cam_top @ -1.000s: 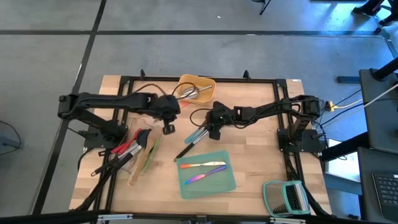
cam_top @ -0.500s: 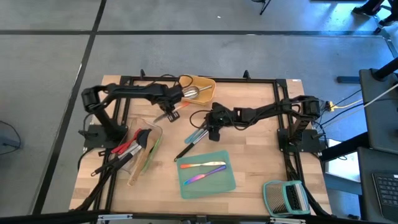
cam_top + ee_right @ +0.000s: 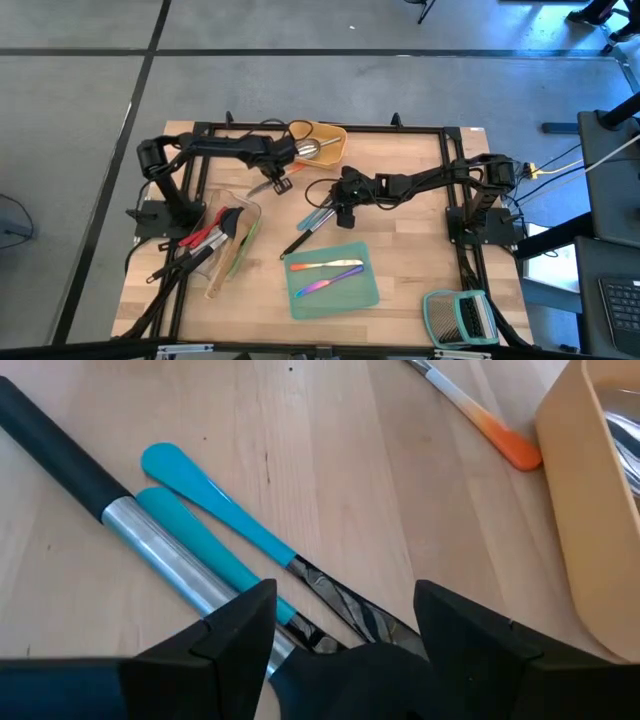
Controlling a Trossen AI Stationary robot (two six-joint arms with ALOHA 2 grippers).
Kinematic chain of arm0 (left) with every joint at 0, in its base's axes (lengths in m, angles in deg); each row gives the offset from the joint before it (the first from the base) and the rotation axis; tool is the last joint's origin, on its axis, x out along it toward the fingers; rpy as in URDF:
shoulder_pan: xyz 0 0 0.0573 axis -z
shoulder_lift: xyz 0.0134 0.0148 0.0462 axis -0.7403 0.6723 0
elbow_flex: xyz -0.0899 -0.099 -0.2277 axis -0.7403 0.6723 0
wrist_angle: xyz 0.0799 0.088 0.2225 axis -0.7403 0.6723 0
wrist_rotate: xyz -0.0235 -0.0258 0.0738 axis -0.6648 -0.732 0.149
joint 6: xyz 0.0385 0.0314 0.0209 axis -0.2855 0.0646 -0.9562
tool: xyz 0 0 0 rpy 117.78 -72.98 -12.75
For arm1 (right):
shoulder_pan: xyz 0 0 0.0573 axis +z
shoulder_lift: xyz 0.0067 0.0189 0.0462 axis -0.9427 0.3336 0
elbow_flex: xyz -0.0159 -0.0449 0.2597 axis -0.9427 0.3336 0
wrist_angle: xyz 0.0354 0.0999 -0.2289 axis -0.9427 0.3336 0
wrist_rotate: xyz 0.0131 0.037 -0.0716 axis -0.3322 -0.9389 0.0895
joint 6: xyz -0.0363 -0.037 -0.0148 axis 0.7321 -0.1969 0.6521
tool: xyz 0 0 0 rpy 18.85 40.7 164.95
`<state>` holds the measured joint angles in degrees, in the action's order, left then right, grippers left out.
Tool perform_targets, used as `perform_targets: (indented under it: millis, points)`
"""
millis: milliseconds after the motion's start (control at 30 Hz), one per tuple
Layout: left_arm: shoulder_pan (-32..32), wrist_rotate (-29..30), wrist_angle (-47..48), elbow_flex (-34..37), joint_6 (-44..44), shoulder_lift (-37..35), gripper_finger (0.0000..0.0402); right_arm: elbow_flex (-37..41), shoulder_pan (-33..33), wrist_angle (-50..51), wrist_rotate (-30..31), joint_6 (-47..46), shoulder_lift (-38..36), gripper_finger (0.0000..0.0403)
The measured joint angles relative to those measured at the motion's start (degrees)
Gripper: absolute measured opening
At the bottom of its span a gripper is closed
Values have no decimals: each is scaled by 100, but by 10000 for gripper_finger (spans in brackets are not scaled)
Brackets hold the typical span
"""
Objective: Pick & Place Kitchen Items
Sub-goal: Adjust the orange table knife on the table
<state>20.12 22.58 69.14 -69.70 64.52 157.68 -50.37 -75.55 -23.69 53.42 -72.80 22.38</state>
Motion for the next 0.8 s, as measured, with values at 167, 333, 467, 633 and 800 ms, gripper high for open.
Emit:
perform_targets:
  millis: [167, 333, 467, 633, 800]
  points:
    - [-123, -112, 9, 0, -43, 0, 1, 0, 0, 0, 0, -8, 0, 240]
    - [-149, -193, -7, 0, -44, 0, 2, 0, 0, 14, 2, -44, 0, 240]
    - [-129, -185, -6, 0, -14, 2, 2, 0, 0, 48, 3, -61, 0, 240]
    - [-129, -159, -6, 0, 61, 2, 1, 0, 33, 87, 15, -62, 0, 240]
    - [-129, -185, -2, 0, 110, 4, 3, 0, 104, 86, 14, -61, 0, 240]
